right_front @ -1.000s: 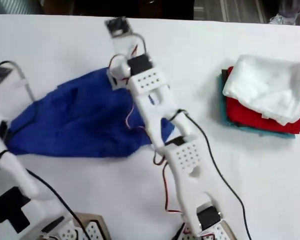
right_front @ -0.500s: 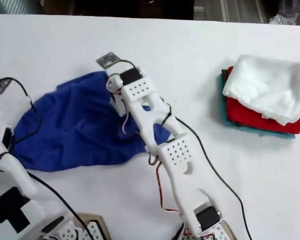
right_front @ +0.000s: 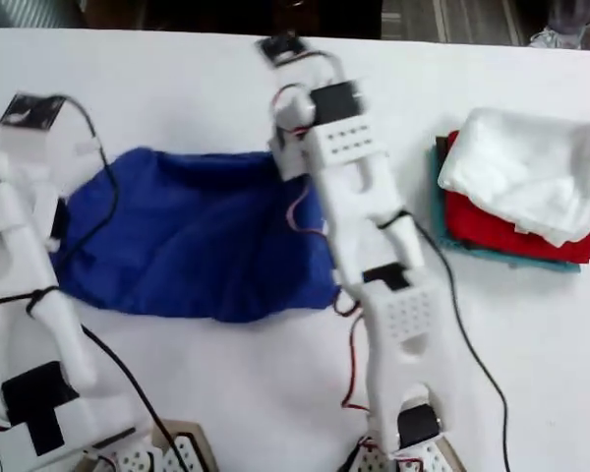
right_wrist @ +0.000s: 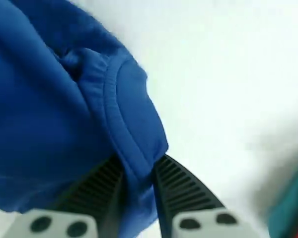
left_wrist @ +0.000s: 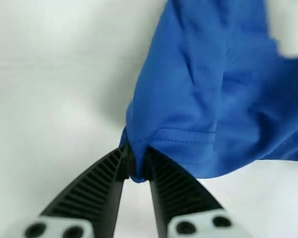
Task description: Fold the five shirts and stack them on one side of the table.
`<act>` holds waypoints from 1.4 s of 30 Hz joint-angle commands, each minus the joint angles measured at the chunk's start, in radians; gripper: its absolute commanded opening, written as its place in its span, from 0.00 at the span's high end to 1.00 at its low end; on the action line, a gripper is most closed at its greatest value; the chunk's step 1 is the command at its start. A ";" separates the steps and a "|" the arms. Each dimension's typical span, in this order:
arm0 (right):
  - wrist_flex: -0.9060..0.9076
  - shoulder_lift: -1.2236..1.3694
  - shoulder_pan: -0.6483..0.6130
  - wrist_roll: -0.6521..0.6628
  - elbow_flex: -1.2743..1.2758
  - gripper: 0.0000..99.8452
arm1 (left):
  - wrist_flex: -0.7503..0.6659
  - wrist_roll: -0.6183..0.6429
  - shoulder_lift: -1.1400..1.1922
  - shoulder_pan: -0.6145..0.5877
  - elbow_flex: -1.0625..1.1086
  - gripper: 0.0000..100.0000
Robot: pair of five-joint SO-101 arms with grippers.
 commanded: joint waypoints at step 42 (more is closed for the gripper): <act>-0.759 -0.638 -0.064 0.023 1.002 0.70 | 0.141 -0.296 -0.035 -0.244 0.133 0.83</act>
